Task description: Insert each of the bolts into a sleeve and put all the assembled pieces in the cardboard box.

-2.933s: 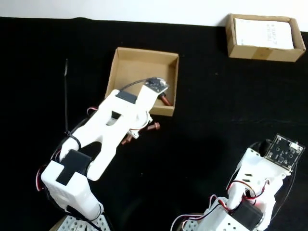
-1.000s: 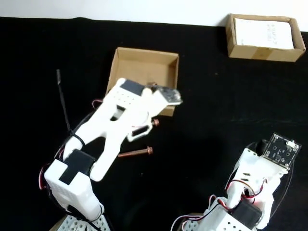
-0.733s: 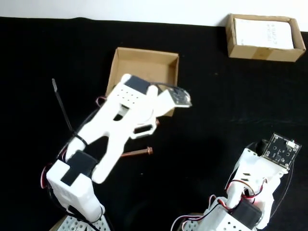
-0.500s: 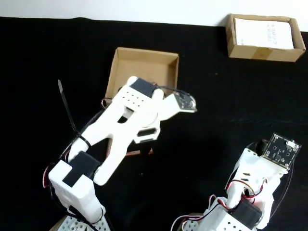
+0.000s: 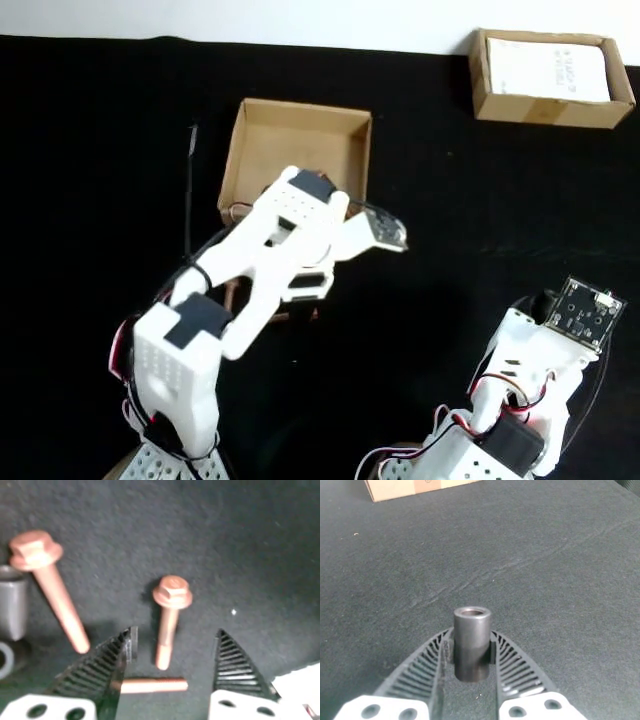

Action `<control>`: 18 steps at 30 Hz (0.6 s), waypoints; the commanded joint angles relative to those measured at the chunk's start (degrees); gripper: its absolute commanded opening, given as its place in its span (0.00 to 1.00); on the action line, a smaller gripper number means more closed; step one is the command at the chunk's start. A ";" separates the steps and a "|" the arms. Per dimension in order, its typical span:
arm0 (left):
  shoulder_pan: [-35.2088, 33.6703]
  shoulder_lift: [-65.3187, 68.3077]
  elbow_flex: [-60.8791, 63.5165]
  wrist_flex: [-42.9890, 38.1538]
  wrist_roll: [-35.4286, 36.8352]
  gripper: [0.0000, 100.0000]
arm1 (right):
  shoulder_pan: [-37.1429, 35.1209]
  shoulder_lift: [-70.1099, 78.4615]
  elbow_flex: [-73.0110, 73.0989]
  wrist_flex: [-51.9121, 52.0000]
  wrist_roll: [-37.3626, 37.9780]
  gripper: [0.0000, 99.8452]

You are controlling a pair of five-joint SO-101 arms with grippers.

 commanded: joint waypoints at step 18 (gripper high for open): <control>-0.92 12.35 -8.48 -0.18 -0.09 0.01 | -0.40 -0.66 -0.22 -7.69 0.26 0.01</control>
